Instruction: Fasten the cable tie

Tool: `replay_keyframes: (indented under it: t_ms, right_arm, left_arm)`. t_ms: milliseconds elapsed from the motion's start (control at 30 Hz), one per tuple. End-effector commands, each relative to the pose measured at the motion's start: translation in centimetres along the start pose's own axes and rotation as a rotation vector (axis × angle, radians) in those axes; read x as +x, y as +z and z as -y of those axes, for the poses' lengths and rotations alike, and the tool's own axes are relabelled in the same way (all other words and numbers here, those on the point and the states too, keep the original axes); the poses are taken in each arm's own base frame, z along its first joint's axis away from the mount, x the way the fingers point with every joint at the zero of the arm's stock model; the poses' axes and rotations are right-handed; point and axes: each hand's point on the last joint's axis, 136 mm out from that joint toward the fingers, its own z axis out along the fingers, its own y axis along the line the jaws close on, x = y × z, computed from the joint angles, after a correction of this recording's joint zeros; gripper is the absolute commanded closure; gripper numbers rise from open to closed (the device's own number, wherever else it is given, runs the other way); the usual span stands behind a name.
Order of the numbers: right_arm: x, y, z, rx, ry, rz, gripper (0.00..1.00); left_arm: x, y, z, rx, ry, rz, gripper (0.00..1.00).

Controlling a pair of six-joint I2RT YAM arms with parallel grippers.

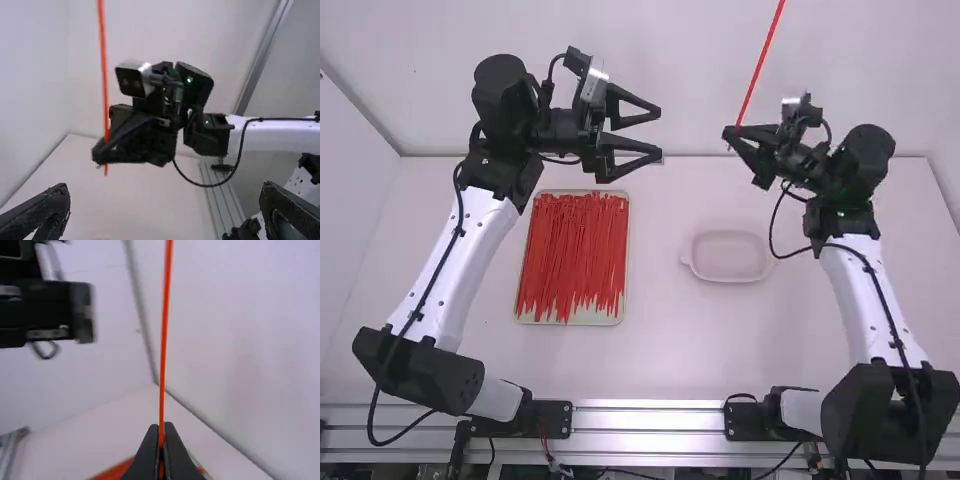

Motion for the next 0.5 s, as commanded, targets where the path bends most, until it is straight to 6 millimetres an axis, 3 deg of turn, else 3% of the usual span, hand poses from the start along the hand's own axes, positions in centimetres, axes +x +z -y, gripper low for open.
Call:
replay_keyframes:
  t_ms: [0,133,467]
  right_arm:
    - [-2.7,-0.4,3.4,0.222,-0.129,0.023,1.00]
    - [-2.5,-2.0,8.1,0.557,-0.099,-0.031,1.00]
    - [0.1,-6.3,14.8,1.030,-0.064,-0.108,1.00]
  left_arm:
    - [-1.7,-0.4,1.5,0.006,0.079,0.013,0.01]
    - [-1.8,-0.4,1.5,0.007,0.080,0.013,0.01]
    - [-1.7,-0.2,1.6,0.010,0.078,0.013,0.01]
